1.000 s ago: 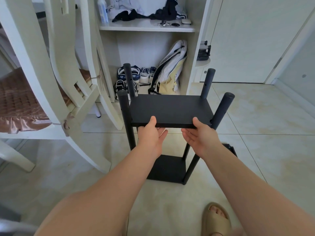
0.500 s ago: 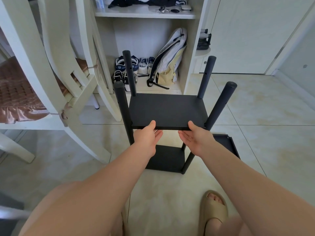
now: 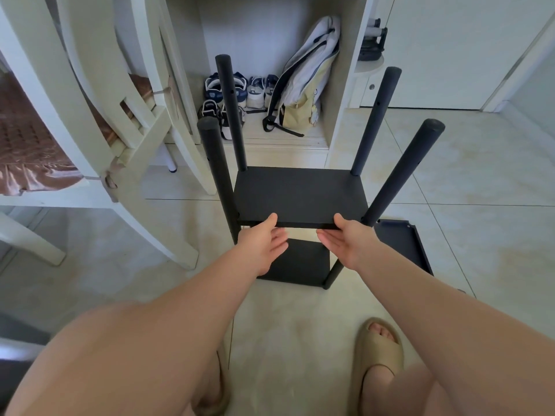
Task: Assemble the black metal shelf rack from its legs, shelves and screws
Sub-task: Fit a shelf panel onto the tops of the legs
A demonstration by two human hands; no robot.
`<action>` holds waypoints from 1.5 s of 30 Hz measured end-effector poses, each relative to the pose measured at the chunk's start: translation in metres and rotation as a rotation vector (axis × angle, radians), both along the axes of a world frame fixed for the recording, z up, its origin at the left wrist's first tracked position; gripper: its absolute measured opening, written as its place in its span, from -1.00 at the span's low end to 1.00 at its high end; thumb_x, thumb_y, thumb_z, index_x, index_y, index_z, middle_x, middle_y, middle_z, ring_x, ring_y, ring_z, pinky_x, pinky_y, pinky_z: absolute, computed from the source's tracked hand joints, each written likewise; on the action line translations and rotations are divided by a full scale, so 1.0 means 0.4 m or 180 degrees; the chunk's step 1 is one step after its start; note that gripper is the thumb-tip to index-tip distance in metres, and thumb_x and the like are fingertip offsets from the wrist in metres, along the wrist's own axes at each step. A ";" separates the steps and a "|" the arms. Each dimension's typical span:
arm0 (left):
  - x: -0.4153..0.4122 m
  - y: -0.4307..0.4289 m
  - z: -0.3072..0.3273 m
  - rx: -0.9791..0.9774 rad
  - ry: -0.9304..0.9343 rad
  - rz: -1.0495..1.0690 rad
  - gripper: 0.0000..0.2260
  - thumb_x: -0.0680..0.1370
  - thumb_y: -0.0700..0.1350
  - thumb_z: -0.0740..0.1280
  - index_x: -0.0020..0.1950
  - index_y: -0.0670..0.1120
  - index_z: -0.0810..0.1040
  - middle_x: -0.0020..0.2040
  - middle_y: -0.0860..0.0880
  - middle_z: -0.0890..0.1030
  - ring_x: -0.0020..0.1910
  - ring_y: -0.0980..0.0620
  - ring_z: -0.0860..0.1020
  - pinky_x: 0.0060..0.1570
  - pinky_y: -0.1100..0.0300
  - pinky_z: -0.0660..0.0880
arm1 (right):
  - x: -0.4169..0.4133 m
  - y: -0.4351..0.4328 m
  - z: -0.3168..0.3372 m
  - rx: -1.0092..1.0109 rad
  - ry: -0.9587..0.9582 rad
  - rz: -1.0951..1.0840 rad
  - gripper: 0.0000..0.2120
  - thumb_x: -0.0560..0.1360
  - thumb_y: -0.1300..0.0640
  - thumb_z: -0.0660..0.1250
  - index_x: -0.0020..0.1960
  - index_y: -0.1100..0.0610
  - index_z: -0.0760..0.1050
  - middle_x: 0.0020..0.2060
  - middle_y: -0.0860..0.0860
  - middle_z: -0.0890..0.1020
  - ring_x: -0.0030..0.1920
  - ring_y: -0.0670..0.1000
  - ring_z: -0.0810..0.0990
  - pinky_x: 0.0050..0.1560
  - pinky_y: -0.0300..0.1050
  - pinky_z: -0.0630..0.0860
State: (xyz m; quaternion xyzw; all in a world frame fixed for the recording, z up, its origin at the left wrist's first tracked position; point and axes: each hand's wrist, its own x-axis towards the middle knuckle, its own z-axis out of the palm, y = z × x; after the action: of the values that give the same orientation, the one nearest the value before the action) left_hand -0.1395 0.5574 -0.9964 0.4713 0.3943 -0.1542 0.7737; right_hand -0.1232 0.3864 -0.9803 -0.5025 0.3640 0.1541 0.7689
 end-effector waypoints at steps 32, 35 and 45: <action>0.077 0.113 -0.025 0.2074 -0.1093 0.0233 -0.62 0.60 -0.02 0.36 0.41 0.09 0.43 0.18 0.10 0.54 0.22 0.00 0.51 0.28 -0.05 0.47 | -0.010 -0.011 0.000 0.0130 -0.0089 0.0154 -0.69 0.61 0.17 0.37 0.30 0.27 0.45 0.01 0.24 0.70 -0.08 0.14 0.75 -0.20 0.01 0.69; 0.077 0.115 -0.029 0.2038 -0.1110 0.0266 -0.63 0.60 -0.01 0.36 0.40 0.10 0.44 0.19 0.09 0.56 0.18 0.04 0.50 0.28 -0.04 0.47 | -0.019 -0.015 0.004 0.0019 -0.0031 0.0312 -0.68 0.62 0.11 0.37 0.29 0.25 0.45 0.04 0.22 0.69 -0.03 0.14 0.73 -0.16 0.03 0.67; 0.080 0.119 -0.026 0.1899 -0.1122 0.0435 -0.67 0.58 -0.03 0.37 0.35 0.08 0.49 0.12 0.11 0.55 0.11 0.05 0.49 0.26 -0.01 0.44 | -0.040 -0.101 0.043 -0.1600 -0.0053 0.0748 -0.66 0.59 -0.06 0.36 0.09 0.23 0.54 -0.09 0.12 0.71 -0.11 0.08 0.72 -0.21 -0.04 0.66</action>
State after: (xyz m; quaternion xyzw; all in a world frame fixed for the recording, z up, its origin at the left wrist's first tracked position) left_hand -0.1076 0.6048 -1.0068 0.6685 0.3131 0.1036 0.6666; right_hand -0.1390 0.3459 -0.9630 -0.7176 0.3237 0.1430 0.5999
